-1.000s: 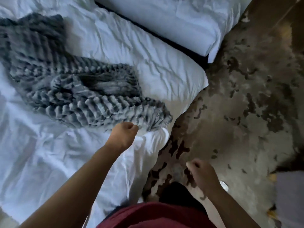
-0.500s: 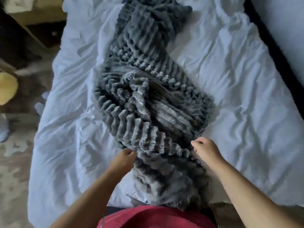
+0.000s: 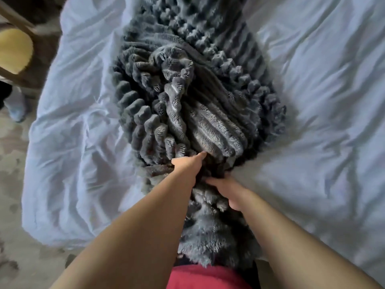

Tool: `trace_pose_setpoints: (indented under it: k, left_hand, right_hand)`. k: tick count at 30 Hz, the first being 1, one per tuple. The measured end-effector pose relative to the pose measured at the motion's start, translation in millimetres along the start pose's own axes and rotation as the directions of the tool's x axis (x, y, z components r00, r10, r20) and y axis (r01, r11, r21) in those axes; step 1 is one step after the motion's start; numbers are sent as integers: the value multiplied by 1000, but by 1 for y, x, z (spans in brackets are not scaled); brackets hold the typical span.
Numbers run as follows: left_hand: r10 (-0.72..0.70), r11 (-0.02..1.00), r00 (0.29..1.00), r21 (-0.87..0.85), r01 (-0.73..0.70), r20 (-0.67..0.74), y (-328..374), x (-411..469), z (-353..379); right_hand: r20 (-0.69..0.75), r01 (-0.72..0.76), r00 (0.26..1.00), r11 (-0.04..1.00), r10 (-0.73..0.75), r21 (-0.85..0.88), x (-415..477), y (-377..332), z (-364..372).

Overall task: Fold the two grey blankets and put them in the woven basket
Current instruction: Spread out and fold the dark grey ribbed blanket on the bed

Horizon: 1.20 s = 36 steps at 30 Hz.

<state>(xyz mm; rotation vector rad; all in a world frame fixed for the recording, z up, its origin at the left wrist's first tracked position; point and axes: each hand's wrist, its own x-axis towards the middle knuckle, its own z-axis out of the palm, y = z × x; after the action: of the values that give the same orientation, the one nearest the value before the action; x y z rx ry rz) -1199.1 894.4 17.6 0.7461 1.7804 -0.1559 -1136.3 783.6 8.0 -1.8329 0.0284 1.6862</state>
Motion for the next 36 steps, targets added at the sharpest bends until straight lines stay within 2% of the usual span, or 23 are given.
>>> trace_pose_setpoints:
  k: [3,5,6,8,10,11,13,14,16,17,18,19,20,22,23,25,28,30,31,32,34,35,36]
  left_hand:
    - [67,980,992,195,-44,-110,-8,0,-15]
    - [136,965,988,237,-114,-77,-16,-6,-33]
    - [157,968,987,200,-150,-20,-18,-12,-43]
    - [178,980,978,65,-186,105,-10,-30,-68]
    - [246,969,954,-10,-248,171,12,-50,-105]
    - [293,956,936,-46,-290,194,27,-60,-127]
    - [421,904,887,-170,-392,189,61,-76,-174]
    - [480,863,862,-265,-430,165,75,-77,-198]
    - [560,759,826,-433,-486,55,94,-72,-238]
    - [586,709,808,-448,-544,-55,96,-65,-254]
    - [596,674,791,-452,-585,-135,91,-55,-266]
    - [588,685,795,-430,-588,-150,82,-47,-273]
    - [560,747,824,-378,-547,-87,68,-39,-276]
    - [419,889,894,-271,-369,157,30,-28,-269]
    - [338,933,906,-218,-286,255,12,-30,-263]
    - [201,979,914,-95,-179,351,-20,-40,-247]
    - [129,981,911,86,-176,392,-50,-53,-228]
    - [162,972,891,88,-219,424,-52,-66,-225]
    - [178,967,872,82,-240,455,-49,-75,-227]
    - [191,965,837,59,-256,512,-45,-84,-229]
    - [207,963,721,-6,-271,662,-32,-104,-240]
    - [223,960,653,-45,-277,724,-23,-112,-249]
    - [260,952,598,-99,-289,758,-16,-119,-260]
  right_hand:
    - [22,9,1000,988,-6,-157,-32,10,28]
    - [-2,-9,1000,987,9,-159,-55,7,35]
    - [-17,-15,1000,989,13,-146,-65,0,36]
    - [-106,-10,994,997,2,-78,-80,-25,31]
    - [-222,101,973,981,-63,163,-95,-62,12]
    - [-260,201,959,923,-116,329,-105,-86,-2]
    - [-355,440,894,693,-274,571,-130,-128,-35]
    - [-427,550,835,564,-347,616,-146,-143,-52]
    - [-625,733,679,302,-384,610,-176,-154,-83]
    - [-694,786,613,203,-377,584,-187,-151,-91]
    - [-729,807,585,169,-356,565,-193,-144,-93]
    - [-729,800,600,223,-329,557,-193,-134,-88]
    - [-695,751,655,360,-296,554,-189,-121,-78]
    - [-537,490,820,728,-197,481,-172,-87,-46]
    - [-456,326,881,860,-125,394,-164,-67,-27]
    - [-356,87,935,972,-4,218,-150,-28,10]
    - [-280,-26,959,999,35,34,-141,8,56]
    - [-264,5,964,994,-34,-110,-136,12,82]
    - [-283,53,952,974,-116,-221,-131,11,92]
    - [-321,91,921,923,-221,-374,-126,7,99]
    - [-322,95,852,726,-413,-681,-119,-6,108]
    - [-279,71,852,626,-443,-776,-118,-14,110]
    - [-219,63,883,568,-414,-821,-117,-20,111]
